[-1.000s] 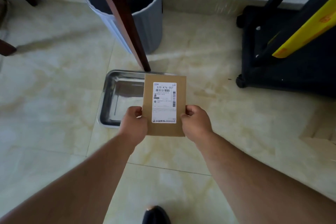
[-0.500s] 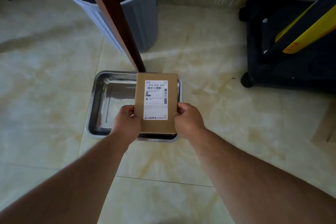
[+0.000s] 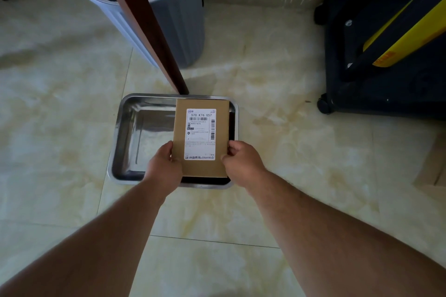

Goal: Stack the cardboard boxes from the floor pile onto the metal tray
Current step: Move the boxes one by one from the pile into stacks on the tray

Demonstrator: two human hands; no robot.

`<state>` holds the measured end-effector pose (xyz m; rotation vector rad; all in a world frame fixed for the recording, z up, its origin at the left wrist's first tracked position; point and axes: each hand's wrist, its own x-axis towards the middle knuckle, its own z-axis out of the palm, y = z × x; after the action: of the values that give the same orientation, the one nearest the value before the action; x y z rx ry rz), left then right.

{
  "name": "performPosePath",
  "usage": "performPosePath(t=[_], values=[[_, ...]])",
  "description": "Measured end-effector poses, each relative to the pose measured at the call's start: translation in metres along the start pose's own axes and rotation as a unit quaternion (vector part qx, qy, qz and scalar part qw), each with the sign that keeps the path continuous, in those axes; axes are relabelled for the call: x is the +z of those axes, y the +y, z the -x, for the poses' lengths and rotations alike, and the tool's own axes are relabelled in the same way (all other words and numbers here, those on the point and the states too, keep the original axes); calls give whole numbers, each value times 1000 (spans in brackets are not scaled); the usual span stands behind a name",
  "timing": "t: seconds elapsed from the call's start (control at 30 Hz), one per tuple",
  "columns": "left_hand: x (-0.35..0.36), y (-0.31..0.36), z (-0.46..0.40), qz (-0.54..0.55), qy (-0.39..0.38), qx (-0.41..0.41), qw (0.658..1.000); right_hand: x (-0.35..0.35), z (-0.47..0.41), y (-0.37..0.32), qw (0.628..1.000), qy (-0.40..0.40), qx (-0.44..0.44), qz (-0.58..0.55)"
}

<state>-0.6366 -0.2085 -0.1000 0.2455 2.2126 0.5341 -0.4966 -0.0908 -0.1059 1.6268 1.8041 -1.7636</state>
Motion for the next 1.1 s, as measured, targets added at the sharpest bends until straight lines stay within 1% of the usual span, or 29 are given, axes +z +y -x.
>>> performPosePath(t=[0.1, 0.17, 0.23, 0.3, 0.37, 0.5, 0.6, 0.77, 0.8, 0.87, 0.97, 1.1], values=[[-2, 9, 7, 16, 3, -24, 1000, -7, 2, 0, 1000, -1, 1, -4], [-3, 19, 15, 56, 4, -39, 998, -10, 5, 1, 1000, 3, 3, -2], [-4, 31, 27, 83, 13, -26, 996, -15, 11, 2, 1000, 19, 5, 6], [-4, 42, 40, 74, 26, -2, 997, -25, 20, 1, 1000, 19, 19, -4], [-3, 53, 54, 77, 28, -1, 997, -40, 34, -4, 999, 22, 26, -26], [7, 78, 89, 78, 9, 5, 997, -76, 60, -1, 999, 16, 48, -7], [21, 100, 120, 83, -9, 3, 996, -114, 88, 4, 999, 16, 45, -14], [67, 142, 178, 61, -44, 25, 997, -182, 130, 39, 996, 45, 60, -48], [78, 150, 190, 63, -51, 29, 996, -195, 139, 48, 995, 56, 63, -46], [103, 166, 213, 62, -68, 35, 995, -223, 158, 65, 990, 75, 82, -84], [146, 193, 247, 52, -98, 39, 993, -270, 183, 98, 983, 117, 85, -113], [200, 219, 293, 23, -130, 50, 990, -332, 223, 143, 971, 146, 124, -141]])
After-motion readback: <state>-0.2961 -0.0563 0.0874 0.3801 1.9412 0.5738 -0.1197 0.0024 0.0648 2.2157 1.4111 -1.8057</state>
